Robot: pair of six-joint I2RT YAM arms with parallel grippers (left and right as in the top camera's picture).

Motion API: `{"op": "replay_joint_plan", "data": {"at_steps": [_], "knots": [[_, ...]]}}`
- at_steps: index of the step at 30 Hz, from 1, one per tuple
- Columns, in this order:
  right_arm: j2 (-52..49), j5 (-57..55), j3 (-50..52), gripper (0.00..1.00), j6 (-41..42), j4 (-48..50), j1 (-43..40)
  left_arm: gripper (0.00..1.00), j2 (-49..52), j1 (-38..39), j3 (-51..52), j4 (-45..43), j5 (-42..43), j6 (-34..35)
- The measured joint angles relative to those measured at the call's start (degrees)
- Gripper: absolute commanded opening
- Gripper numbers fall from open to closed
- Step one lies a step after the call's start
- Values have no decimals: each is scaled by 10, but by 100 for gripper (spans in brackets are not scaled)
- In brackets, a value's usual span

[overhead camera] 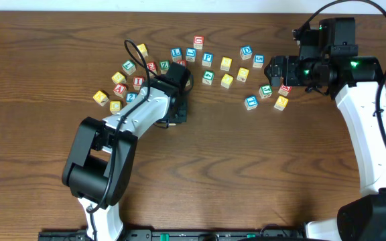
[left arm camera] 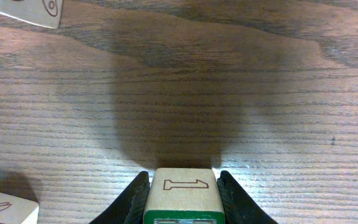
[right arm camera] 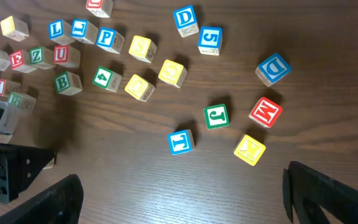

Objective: Spell out NEURIPS
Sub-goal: 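Lower the N block onto the table, open the left gripper, lift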

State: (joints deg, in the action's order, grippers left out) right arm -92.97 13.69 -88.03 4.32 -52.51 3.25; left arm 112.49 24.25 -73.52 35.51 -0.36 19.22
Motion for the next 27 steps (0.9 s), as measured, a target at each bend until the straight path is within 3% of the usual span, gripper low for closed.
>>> {"op": "replay_joint_plan", "data": {"at_steps": [27], "knots": [[0, 0, 0, 99, 0, 0, 0, 26, 4, 10, 0, 0, 0, 0]]}}
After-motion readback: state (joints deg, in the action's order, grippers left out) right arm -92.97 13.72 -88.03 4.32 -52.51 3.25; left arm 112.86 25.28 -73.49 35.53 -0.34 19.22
